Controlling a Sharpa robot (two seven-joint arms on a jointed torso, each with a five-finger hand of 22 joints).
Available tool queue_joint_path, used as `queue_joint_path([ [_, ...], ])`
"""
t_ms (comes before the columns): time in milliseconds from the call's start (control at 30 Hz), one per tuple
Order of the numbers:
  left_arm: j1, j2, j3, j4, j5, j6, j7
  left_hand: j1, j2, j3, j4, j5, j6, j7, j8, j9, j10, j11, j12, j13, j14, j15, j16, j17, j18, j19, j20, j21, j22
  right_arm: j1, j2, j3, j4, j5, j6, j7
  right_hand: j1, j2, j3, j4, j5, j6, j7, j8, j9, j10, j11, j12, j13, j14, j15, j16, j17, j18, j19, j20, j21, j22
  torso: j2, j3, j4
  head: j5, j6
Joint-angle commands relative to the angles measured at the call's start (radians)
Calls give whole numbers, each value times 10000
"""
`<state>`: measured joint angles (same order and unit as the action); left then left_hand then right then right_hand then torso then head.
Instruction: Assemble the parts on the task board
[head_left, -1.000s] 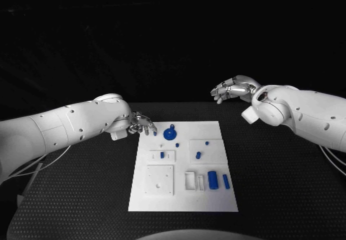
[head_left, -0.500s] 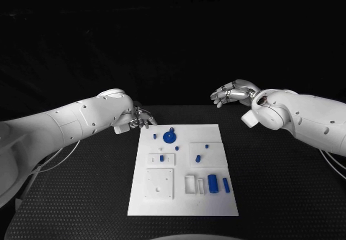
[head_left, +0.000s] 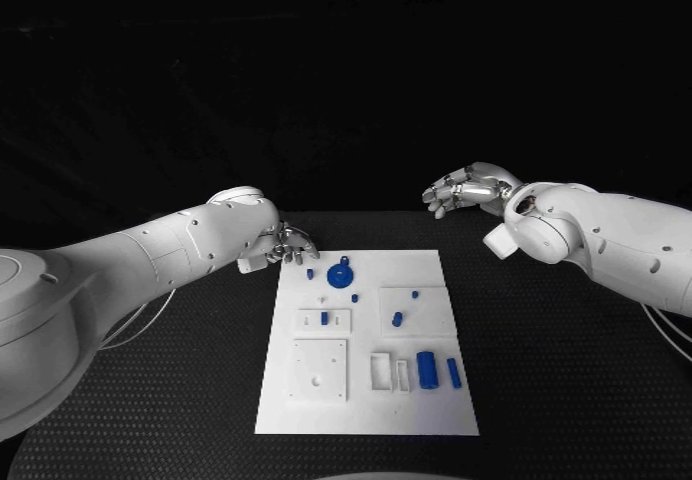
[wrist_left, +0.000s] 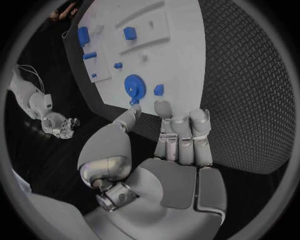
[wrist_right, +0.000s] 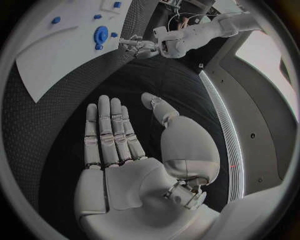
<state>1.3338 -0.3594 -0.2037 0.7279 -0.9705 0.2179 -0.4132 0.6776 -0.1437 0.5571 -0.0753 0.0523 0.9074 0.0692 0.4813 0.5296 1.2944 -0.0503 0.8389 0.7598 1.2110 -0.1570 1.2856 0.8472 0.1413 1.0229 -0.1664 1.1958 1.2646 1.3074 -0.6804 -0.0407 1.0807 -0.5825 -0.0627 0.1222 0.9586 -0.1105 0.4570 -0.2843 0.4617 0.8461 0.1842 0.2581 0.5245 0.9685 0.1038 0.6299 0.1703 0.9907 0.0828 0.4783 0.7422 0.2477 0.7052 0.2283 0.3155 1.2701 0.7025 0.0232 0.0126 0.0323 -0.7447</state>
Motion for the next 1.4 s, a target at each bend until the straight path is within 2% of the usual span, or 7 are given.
queue_joint_path([
  [33, -24, 110, -17, -148, -122, 254, 221, -46, -43, -13, 82, -22, -67, -12, -37, -11, -50, 41, 16, 3, -47, 28, -38, -4, 140, -71, -747, -46, -7, -3, 14, 2, 7, 26, 17, 115, 57, -53, 47, 9, 25, 66, 29, 58, -10, 33, 3, -44, -17, -24, 49, -68, -9, 140, -79, 10, 10, 17, 43, 2, -19, 7, 21],
  [167, -140, 260, -20, -300, -122, 258, 268, -58, -36, -21, 109, -22, -82, -7, -39, -11, -51, 45, 29, 8, -46, 32, -26, 2, 138, -74, -746, -42, -3, -3, 39, 2, 12, 26, 6, 118, 55, -55, 46, 9, 20, 66, 29, 58, -11, 33, 3, -45, -17, -25, 49, -68, -10, 141, -80, 10, 10, 17, 43, 3, -4, 8, 8],
  [333, -242, 348, -20, -388, -122, 345, 269, -60, -26, -23, 120, -22, -85, -6, -38, -10, -51, 47, 35, 10, -45, 33, -20, 5, 137, -75, -746, -39, -1, -3, 61, 2, 20, 26, 20, 115, 55, -54, 46, 9, 18, 66, 29, 58, -11, 34, 3, -45, -17, -25, 50, -68, -10, 140, -80, 10, 11, 17, 42, -21, -21, -3, -3],
  [400, -274, 359, -20, -424, -121, 404, 258, -54, 9, -21, 129, -21, -91, -5, -37, -9, -51, 48, 43, 13, -44, 35, -12, 10, 137, -76, -747, -36, 2, -3, 65, 2, 22, 26, 20, 115, 54, -53, 46, 10, 18, 66, 29, 58, -11, 34, 3, -46, -17, -25, 50, -68, -10, 141, -80, 10, 11, 18, 28, -14, -23, -5, -24],
  [733, -340, 354, -29, -625, -109, 451, 303, -2, 136, -49, 123, -20, -124, 6, -31, -4, -80, 59, 73, 22, -65, 45, 15, 27, 134, -97, -748, -17, 24, -3, 57, 2, 30, 28, 4, 111, 52, -48, 46, 12, 15, 68, 29, 59, -11, 37, 2, -46, -18, -25, 49, -68, -10, 140, -81, 11, 13, 19, 21, -7, 5, -17, -39],
  [1033, -441, 438, -33, -728, -61, 527, 363, 48, 215, -81, 87, -19, -134, 11, -20, 2, -104, 65, 90, 24, -87, 52, 24, 34, 130, -121, -746, -9, 39, -3, 92, 2, 18, 70, 10, 108, 51, -44, 47, 14, 14, 68, 29, 60, -12, 39, 2, -46, -18, -25, 49, -68, -10, 141, -82, 11, 14, 20, 27, -4, -26, -5, -42],
  [1400, -550, 461, -44, -802, 112, 554, 480, 195, 556, -159, -39, -16, -145, 18, 9, 12, -138, 71, 131, 19, -120, 59, 43, 42, 117, -168, -737, 7, 70, -3, 89, 2, 22, 106, 4, 109, 51, -39, 49, 15, 13, 69, 28, 61, -12, 41, 1, -47, -18, -25, 49, -68, -11, 141, -82, 11, 15, 20, 26, 2, -12, -40, -58],
])
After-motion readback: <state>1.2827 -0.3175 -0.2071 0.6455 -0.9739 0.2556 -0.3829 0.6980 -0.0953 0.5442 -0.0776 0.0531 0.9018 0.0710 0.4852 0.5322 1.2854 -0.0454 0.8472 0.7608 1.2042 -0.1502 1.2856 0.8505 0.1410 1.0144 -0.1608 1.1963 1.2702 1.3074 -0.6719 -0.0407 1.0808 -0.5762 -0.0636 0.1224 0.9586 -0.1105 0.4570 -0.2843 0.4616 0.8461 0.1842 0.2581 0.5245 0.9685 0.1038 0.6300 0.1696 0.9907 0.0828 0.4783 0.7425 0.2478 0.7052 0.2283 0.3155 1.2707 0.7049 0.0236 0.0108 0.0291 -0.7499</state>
